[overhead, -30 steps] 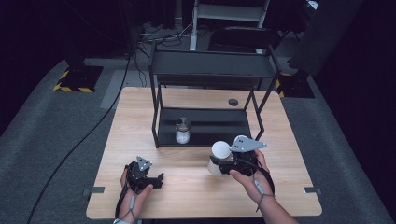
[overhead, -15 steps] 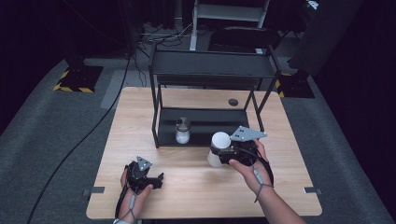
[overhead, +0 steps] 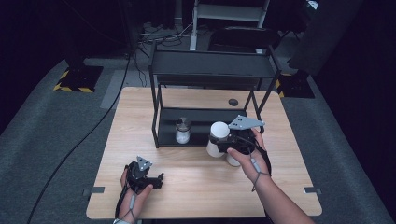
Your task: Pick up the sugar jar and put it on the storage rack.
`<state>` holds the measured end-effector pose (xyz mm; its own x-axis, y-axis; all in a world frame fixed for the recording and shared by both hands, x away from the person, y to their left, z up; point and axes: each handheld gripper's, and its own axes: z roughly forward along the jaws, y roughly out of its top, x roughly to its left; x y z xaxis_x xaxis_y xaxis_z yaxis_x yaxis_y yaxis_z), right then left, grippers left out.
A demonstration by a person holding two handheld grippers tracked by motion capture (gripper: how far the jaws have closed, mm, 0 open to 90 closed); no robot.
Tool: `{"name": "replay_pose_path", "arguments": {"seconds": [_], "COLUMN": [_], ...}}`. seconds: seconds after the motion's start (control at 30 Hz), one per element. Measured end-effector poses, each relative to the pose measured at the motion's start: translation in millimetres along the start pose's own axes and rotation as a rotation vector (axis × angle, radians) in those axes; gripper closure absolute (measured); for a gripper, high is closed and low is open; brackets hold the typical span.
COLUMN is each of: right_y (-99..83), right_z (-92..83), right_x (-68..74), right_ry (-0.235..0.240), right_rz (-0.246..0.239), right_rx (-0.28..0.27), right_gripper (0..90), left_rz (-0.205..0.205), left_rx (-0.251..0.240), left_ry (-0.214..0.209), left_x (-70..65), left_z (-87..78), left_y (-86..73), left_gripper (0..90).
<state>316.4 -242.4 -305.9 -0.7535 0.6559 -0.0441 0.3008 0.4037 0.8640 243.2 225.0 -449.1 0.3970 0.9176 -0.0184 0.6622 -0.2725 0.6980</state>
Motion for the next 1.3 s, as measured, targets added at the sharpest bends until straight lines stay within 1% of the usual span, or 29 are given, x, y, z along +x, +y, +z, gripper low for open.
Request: {"name": "replay_pose_path", "arguments": {"seconds": [0.2,0.33,0.47,0.83,1.0,1.3], "right_y": [5.9,8.6,11.8,17.3,18.1,18.9], "right_z": [8.7,15.8,23.5,47.2,56.5,76.8], "right_x": [-4.6,-10.3,-12.6,-18.0,-19.1,-18.7], "right_ry": [-0.024,-0.029,-0.037,-0.048,-0.054,-0.080], "right_rz": [-0.008,-0.002,0.001,0.043,0.067,0.082], "right_rx": [0.003,-0.001,0.002,0.016,0.011,0.030], "right_gripper": [33.3,33.3,33.3,33.3,33.2,33.2], "left_rz": [0.000,0.000,0.000,0.000,0.001,0.002], "left_rx": [0.000,0.000,0.000,0.000,0.000,0.001], "left_ry": [0.000,0.000,0.000,0.000,-0.001,-0.001], "left_x": [0.0,0.0,0.0,0.0,0.1,0.1], "left_z": [0.0,0.0,0.0,0.0,0.1,0.2], "left_y": [0.0,0.0,0.1,0.1,0.0,0.3], "left_gripper": [3.0,3.0,3.0,2.8,2.8,2.5]}}
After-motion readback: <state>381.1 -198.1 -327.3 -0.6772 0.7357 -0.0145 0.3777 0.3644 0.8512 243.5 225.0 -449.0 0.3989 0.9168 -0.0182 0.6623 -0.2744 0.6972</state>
